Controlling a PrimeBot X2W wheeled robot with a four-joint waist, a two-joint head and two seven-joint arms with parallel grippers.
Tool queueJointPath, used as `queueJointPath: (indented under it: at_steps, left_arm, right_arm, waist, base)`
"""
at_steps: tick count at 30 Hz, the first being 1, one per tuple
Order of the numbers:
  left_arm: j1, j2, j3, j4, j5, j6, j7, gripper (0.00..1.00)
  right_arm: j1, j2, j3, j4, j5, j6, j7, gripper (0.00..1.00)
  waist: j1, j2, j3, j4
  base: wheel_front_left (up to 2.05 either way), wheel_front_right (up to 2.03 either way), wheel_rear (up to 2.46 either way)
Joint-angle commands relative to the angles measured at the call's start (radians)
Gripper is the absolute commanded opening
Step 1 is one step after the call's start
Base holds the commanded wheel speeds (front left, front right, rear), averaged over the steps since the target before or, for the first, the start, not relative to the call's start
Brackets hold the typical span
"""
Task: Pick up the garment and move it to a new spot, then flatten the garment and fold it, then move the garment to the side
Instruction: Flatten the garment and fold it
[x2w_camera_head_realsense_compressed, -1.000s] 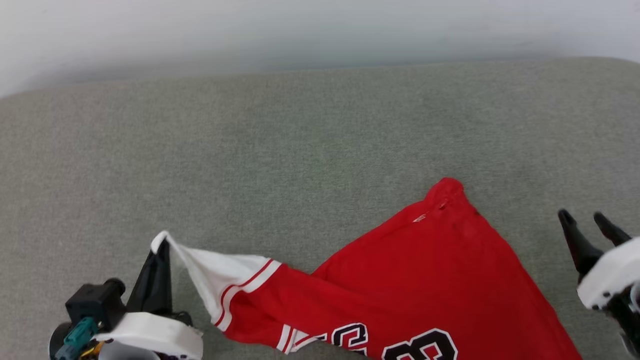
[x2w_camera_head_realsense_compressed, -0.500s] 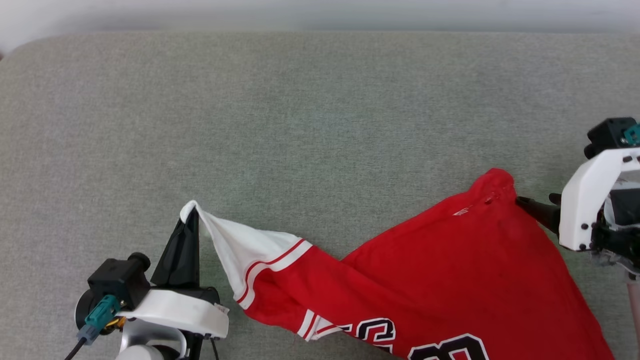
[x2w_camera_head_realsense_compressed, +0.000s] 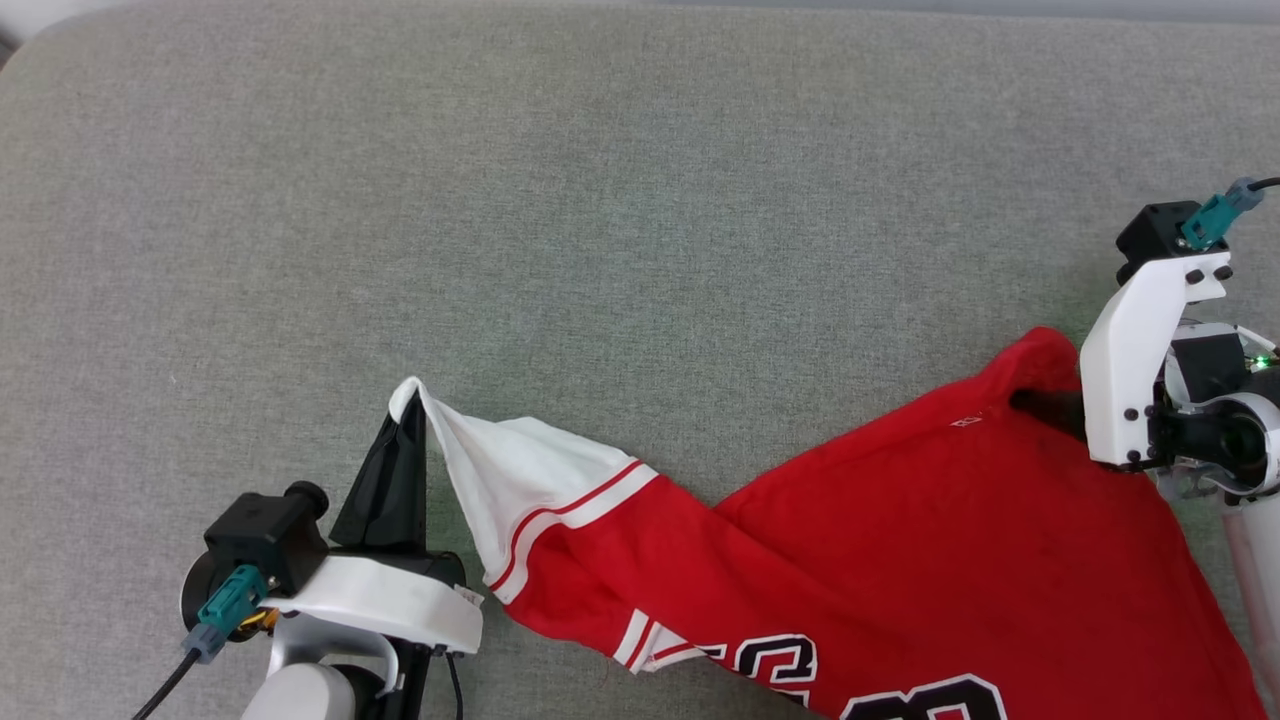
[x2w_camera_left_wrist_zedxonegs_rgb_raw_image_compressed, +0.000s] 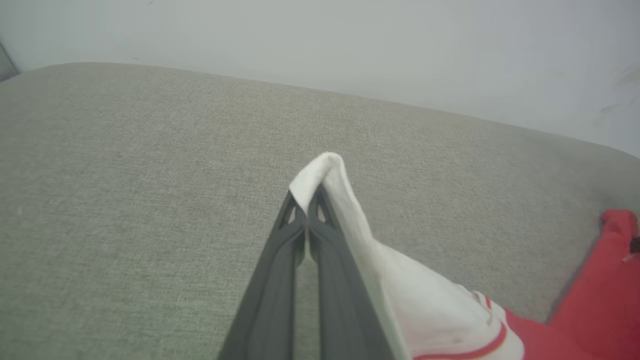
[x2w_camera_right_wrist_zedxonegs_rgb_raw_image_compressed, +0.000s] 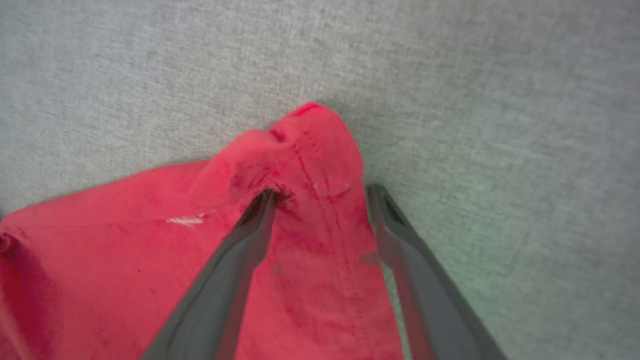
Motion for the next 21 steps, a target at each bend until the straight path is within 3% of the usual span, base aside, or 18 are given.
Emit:
queueJointPath:
  at_steps: [1,10,21]
  left_arm:
    - [-0.018,-0.006,0.000,0.007,-0.001,-0.002,-0.004,0.00]
    - [-0.021,0.005,0.014,0.035,-0.023,-0.009,-0.009,0.00]
    - [-0.162,0.060,0.057,0.117,-0.063,-0.054,0.026,0.00]
  right_arm:
    - [0.028,0.017,0.033,0.053,0.012,0.000,0.007,0.00]
    - [-0.020,-0.029,0.078,0.055,0.040,0.000,-0.078,0.00]
    - [-0.054,-0.082,0.110,0.087,0.040,0.000,-0.327,0.00]
  waist:
    - [0.0000,0.0000,0.002,0.002]
    - [0.0000,0.0000,-0.043,-0.012]
    - [0.0000,0.0000,-0.189,-0.062]
  base:
    - [0.00,0.00,0.00]
    - [0.00,0.00,0.00]
    - [0.00,0.00,0.00]
